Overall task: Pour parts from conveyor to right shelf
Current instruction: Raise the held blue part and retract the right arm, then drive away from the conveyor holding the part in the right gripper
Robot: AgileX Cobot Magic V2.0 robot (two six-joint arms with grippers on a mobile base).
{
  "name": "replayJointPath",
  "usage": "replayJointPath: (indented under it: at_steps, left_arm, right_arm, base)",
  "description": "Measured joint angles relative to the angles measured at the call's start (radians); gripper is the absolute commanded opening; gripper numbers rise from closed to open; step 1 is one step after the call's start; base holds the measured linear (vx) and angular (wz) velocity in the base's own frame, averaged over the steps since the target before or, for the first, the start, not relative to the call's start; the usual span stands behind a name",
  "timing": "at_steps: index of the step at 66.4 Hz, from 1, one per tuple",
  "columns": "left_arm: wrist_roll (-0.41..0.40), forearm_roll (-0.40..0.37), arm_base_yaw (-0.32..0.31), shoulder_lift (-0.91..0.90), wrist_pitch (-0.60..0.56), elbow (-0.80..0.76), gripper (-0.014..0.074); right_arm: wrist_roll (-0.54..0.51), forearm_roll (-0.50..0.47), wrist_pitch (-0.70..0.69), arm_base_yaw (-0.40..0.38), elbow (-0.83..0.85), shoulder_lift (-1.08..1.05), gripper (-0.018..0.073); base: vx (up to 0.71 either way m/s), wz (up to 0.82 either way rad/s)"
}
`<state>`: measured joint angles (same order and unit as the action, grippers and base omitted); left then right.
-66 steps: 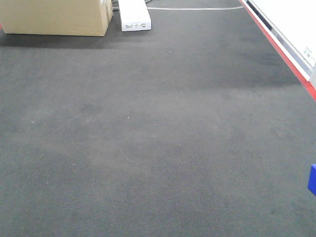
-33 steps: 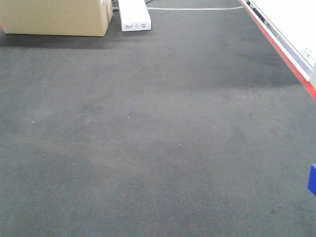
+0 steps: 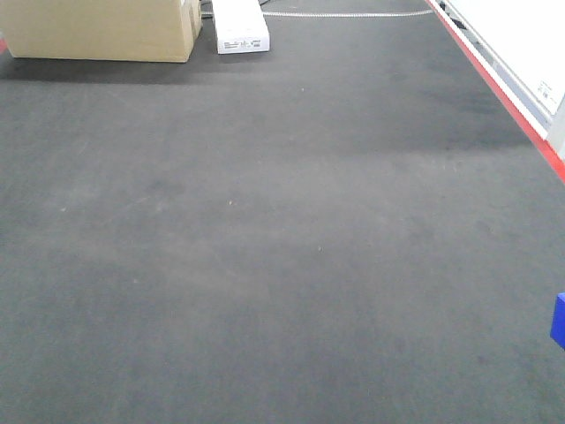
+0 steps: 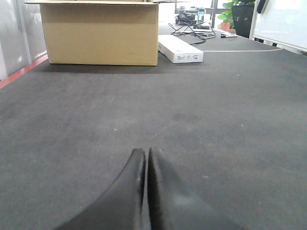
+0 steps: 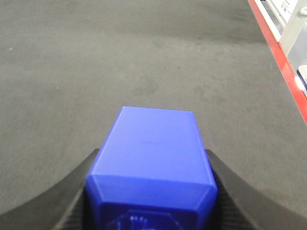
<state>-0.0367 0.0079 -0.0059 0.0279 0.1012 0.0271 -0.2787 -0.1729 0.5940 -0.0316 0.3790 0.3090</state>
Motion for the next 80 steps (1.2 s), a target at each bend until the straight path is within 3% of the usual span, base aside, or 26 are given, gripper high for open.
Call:
replayJointPath:
  at_steps: [37, 80]
  left_arm:
    - [0.000, 0.000, 0.000, 0.000, 0.000, 0.000, -0.0006]
    - [0.000, 0.000, 0.000, 0.000, 0.000, 0.000, -0.0006]
  right_arm:
    - [0.000, -0.001, -0.001, 0.000, 0.000, 0.000, -0.0004]
    - [0.000, -0.001, -0.001, 0.000, 0.000, 0.000, -0.0004]
  base:
    - [-0.25, -0.03]
    - [-0.38, -0.38]
